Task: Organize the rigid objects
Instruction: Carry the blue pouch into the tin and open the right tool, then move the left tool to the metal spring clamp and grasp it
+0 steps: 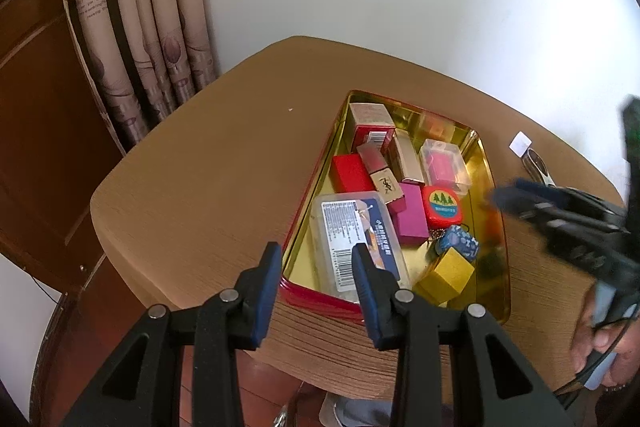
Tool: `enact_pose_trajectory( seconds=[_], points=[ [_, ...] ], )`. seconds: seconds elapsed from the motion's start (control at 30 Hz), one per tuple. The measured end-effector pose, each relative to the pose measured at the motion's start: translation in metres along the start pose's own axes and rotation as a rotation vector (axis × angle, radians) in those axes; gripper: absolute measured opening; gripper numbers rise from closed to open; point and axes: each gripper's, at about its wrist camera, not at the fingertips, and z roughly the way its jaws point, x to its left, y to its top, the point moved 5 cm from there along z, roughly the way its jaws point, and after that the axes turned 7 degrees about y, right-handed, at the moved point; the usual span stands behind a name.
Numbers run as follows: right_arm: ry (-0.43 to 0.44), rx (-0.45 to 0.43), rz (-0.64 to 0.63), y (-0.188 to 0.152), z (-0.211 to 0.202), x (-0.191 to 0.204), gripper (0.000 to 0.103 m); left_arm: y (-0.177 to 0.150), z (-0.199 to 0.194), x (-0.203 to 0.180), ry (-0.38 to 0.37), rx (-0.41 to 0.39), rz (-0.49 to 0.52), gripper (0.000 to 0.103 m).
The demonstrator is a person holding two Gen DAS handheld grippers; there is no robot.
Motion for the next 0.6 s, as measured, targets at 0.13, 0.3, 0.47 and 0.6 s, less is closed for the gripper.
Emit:
enact_pose_trajectory(
  seconds=[0.13,0.3,0.47,0.6],
  points=[
    [-0.167,-0.105,0.131,-0.033,-0.054,-0.067,0.053,-0.002,-0.002,-0.006,-0.001,-0.005,0.022,0.037],
    [-0.438,-0.059,0.249,-0.093,-0.104,-0.155,0.053,-0.006,-0.007,-0.021,-0.022,-0.002,0.074,0.037],
    [-0.642,-0.029,0.273,-0.131,-0.144,-0.211,0.064,0.001,-0.026,-0.059,-0.132,0.023,0.151,0.037],
    [-0.741,-0.005,0.286,-0.145,-0.158,-0.243,0.071,0.02,-0.04,-0.114,-0.231,0.039,0.246,0.041]
  ],
)
